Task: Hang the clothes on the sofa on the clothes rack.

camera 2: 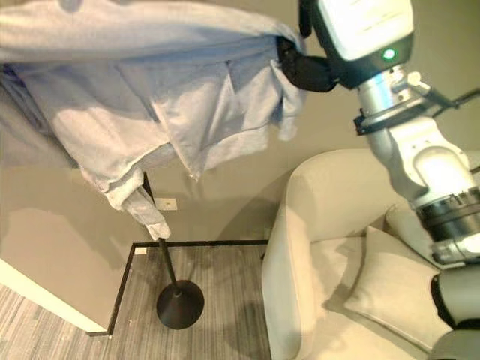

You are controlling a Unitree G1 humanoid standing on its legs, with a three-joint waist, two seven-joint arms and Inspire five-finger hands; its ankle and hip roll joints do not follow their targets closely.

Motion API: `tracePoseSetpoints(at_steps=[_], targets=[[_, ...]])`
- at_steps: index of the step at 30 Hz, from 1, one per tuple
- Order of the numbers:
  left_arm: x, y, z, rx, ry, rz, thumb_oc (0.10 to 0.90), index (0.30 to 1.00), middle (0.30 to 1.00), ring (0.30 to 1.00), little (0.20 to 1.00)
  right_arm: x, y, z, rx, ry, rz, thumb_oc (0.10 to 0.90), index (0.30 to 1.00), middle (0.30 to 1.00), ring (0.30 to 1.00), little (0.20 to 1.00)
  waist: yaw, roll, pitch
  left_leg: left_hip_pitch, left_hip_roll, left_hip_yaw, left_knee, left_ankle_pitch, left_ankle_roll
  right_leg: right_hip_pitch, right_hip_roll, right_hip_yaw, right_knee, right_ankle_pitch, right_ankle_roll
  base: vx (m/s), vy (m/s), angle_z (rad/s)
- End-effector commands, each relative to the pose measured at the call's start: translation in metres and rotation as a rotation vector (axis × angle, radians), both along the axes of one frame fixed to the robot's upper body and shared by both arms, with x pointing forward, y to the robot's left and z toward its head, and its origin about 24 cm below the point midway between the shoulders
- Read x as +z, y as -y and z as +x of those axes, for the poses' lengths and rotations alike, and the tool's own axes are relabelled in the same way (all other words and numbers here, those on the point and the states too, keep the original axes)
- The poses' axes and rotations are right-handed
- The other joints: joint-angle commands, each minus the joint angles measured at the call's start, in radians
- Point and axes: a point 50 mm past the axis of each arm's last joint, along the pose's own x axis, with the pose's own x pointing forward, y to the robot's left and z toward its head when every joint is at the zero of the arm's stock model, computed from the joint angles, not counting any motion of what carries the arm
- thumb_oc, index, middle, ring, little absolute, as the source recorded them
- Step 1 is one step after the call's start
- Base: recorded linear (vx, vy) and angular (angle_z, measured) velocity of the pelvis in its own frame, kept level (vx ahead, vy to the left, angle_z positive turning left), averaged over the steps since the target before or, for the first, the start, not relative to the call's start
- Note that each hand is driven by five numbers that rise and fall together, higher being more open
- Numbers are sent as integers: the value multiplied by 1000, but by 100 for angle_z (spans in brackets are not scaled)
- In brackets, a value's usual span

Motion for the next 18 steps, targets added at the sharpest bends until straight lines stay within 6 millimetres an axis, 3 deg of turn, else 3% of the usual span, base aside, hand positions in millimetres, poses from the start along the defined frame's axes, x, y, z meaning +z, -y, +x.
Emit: tracePoseSetpoints(at_steps=[1, 5, 10, 15, 16, 17, 18], targets=[[44, -33, -21, 152, 189, -150, 400, 300, 300, 300, 300, 34, 55, -2, -252, 75, 181, 400, 300, 300, 300, 300, 33, -13, -86, -91, 1, 17, 0, 2, -24, 100, 26, 7, 46, -119, 40, 66, 114, -1], [26, -31, -10, 137, 113, -181, 400, 300, 300, 300, 300, 16, 61, 11, -302, -17, 201, 400, 300, 300, 300, 300, 36, -21, -84, -82, -15, 23, -18, -12, -12, 81, 4, 15, 68, -95, 60, 62, 115, -1], [-18, -16, 2, 74, 13, -249, 400, 300, 300, 300, 300, -24, 67, 19, -330, -135, 246, 400, 300, 300, 300, 300, 39, -30, -68, -83, -29, 23, -24, -20, 2, 63, -13, 20, 97, -71, 70, 22, 40, -3], [-95, -5, 3, 57, -164, -354, 400, 300, 300, 300, 300, -85, 59, 19, -286, -294, 292, 400, 300, 300, 300, 300, 37, -37, -59, -88, -37, 22, -26, -29, 11, 55, -20, 21, 91, -65, 72, 4, 2, -2], [-123, 0, 0, 55, -222, -417, 400, 300, 300, 300, 300, -105, 53, 16, -256, -344, 317, 400, 300, 300, 300, 300, 38, -40, -58, -91, -35, 25, -27, -33, 12, 50, -20, 22, 87, -67, 71, 7, -1, -9], [-123, 0, 0, 55, -222, -416, 400, 300, 300, 300, 300, -105, 53, 16, -256, -344, 317, 400, 300, 300, 300, 300, 38, -40, -59, -91, -35, 25, -27, -33, 12, 50, -20, 22, 87, -67, 71, 4, -9, -8], [-150, 5, -3, 49, -268, -504, 400, 300, 300, 300, 300, -125, 45, 15, -218, -393, 368, 400, 300, 300, 300, 300, 38, -42, -52, -91, -34, 24, -27, -33, 13, 51, -19, 23, 82, -67, 70, -7, -18, -8]])
